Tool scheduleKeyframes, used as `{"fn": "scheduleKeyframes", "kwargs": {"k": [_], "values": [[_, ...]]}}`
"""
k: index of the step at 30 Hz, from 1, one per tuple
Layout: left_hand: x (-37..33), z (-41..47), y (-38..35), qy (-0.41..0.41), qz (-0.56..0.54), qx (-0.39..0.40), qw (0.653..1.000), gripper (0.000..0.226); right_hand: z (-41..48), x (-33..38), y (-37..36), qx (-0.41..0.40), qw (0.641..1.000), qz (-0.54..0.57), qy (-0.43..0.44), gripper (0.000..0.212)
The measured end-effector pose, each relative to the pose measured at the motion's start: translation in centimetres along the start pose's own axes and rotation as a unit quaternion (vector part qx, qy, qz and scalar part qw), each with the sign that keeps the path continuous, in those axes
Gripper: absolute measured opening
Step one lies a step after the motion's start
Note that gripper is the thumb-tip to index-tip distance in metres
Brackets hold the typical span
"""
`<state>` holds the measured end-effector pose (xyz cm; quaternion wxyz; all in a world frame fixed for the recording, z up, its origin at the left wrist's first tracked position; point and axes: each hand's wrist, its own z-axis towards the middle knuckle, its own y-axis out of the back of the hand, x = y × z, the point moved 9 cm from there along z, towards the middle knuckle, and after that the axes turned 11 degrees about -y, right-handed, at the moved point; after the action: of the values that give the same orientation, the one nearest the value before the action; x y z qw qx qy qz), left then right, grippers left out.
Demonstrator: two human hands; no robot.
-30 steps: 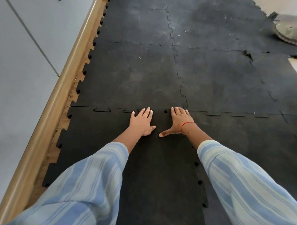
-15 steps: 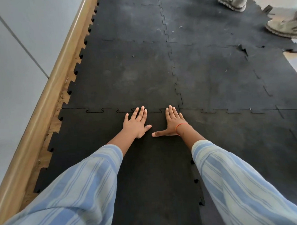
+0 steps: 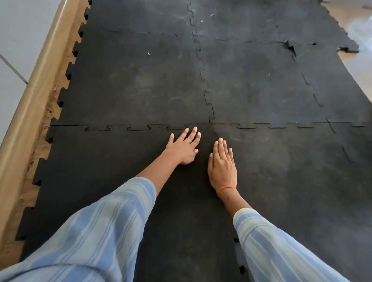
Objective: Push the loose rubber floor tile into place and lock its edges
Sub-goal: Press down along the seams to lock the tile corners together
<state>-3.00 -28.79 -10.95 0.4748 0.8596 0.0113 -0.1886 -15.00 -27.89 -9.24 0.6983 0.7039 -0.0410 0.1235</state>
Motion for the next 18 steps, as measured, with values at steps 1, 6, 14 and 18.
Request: {"fn": "scheduleKeyframes", "kwargs": {"k": [1,6,14,18], "values": [[-0.1,0.2,0.0,-0.003,0.001,0.001,1.000,0.059,0.0,-0.2,-0.2,-0.010,1.000,0.011,0.000,0.059],[-0.1,1.2,0.0,0.000,0.011,-0.014,1.000,0.058,0.3,-0.6,-0.9,-0.017,1.000,-0.004,-0.008,0.058],[-0.3,2.3,0.9,0.009,0.007,-0.028,1.000,0.057,2.3,-0.6,-1.0,-0.006,0.999,-0.044,-0.017,0.058],[-0.2,2.0,0.8,0.012,0.017,-0.034,0.999,0.056,4.3,-0.5,-1.6,0.028,0.999,-0.045,-0.004,0.050]]}}
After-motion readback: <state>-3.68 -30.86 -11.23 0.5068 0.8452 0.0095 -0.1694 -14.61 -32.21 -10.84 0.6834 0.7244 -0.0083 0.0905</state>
